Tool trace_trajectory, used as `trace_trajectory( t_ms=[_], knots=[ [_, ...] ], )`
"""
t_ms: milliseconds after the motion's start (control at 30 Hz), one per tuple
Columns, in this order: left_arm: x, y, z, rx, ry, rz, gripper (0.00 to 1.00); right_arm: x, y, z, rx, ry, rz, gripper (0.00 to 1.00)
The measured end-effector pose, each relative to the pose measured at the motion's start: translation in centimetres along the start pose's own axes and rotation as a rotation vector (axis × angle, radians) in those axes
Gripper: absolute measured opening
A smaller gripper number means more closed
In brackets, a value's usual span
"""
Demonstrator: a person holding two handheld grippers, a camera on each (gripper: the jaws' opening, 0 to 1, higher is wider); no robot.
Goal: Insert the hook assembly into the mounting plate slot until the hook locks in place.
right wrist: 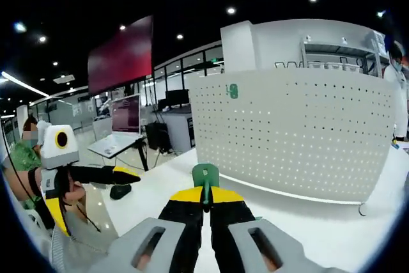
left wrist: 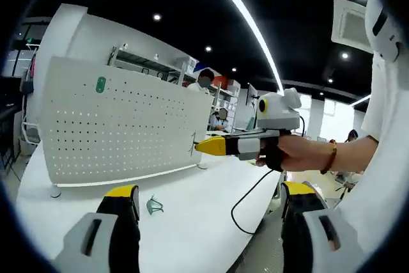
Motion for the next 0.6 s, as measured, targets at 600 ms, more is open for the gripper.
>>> trace_trajectory(
  t_ms=[600],
  knots=[
    [2.7, 0.1, 1.4, 0.035, -0.047, -0.102, 1.00, -0.1, -3.0, -3.6, -0.060, 0.077, -0.010, 0.01]
  ],
)
Point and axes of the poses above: the point that each gripper's makers call its tool centre point, and the gripper's own axes: z roughly backward along the fingers, x roughly to its left, y roughly out of its underside, the point moved 8 cm from there along z, roughly backward along the fingers, and after that the axes turned 13 degrees about -z, right-handed, at the moved point
